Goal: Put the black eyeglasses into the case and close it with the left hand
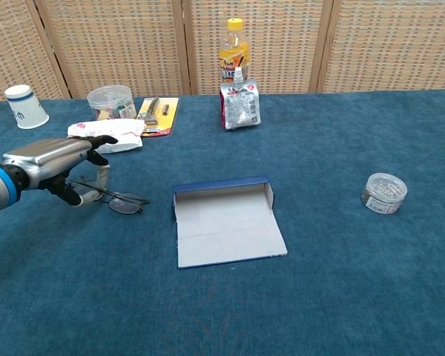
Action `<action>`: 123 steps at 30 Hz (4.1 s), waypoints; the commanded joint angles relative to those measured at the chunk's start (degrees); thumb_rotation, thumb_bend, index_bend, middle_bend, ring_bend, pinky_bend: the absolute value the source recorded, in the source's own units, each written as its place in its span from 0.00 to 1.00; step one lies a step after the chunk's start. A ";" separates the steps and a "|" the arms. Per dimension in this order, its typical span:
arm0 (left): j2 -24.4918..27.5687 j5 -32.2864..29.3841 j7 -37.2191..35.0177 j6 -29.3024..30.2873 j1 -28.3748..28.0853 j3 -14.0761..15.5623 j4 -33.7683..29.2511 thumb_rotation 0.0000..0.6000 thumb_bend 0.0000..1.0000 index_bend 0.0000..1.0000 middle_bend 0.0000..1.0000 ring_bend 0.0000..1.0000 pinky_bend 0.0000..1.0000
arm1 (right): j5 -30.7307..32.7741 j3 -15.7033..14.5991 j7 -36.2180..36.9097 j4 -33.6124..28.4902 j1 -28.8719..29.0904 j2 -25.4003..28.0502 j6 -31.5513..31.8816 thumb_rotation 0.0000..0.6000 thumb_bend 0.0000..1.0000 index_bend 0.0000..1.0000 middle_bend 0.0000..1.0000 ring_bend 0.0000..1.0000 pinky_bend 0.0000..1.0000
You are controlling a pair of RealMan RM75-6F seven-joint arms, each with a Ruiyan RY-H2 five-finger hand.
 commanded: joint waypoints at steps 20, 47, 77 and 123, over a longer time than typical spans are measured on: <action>12.09 5.63 -6.29 8.03 1.57 -2.23 -24.18 1.00 0.46 0.60 0.00 0.00 0.00 | -0.23 -0.07 0.27 -0.04 0.08 0.02 -0.01 1.00 0.00 0.00 0.00 0.00 0.00; -14.37 -7.28 -2.85 4.03 -8.23 -7.85 -9.58 1.00 0.48 0.61 0.00 0.00 0.00 | -0.16 -0.18 1.20 0.19 0.37 0.18 -0.67 1.00 0.00 0.00 0.00 0.00 0.00; -23.17 -7.80 -4.11 3.37 -7.32 -6.90 0.26 1.00 0.45 0.30 0.00 0.00 0.00 | -0.32 -0.28 1.74 0.30 0.45 0.31 -0.71 1.00 0.00 0.00 0.00 0.00 0.00; -29.16 -0.69 3.58 4.11 -12.60 -8.75 12.13 1.00 0.00 0.00 0.00 0.00 0.00 | -0.08 -0.29 3.18 0.04 0.97 0.74 -1.76 1.00 0.00 0.00 0.00 0.00 0.00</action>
